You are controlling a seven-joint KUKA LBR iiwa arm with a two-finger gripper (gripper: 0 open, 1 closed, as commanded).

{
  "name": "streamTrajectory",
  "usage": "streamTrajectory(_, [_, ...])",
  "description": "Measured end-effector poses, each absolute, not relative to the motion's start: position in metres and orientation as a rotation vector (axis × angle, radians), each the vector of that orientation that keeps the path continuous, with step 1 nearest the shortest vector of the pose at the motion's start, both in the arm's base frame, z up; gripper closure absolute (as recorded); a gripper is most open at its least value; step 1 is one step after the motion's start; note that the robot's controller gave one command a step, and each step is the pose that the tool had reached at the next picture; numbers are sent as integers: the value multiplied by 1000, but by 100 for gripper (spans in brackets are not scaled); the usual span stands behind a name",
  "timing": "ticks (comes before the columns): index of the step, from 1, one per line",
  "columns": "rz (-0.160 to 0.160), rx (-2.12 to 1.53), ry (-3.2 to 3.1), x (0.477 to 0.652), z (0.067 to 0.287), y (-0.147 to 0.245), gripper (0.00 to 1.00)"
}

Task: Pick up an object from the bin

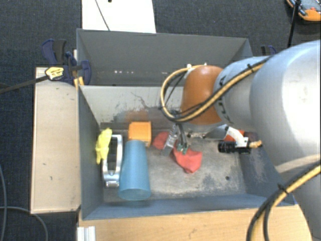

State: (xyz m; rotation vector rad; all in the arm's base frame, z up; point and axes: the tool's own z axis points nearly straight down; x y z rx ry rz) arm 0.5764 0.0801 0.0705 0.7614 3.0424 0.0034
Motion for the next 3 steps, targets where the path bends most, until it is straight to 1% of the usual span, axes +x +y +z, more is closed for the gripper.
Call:
streamTrajectory(2, [2,761,3045,576,74,80,100])
streamTrajectory(3, [2,760,3046,576,81,80,100])
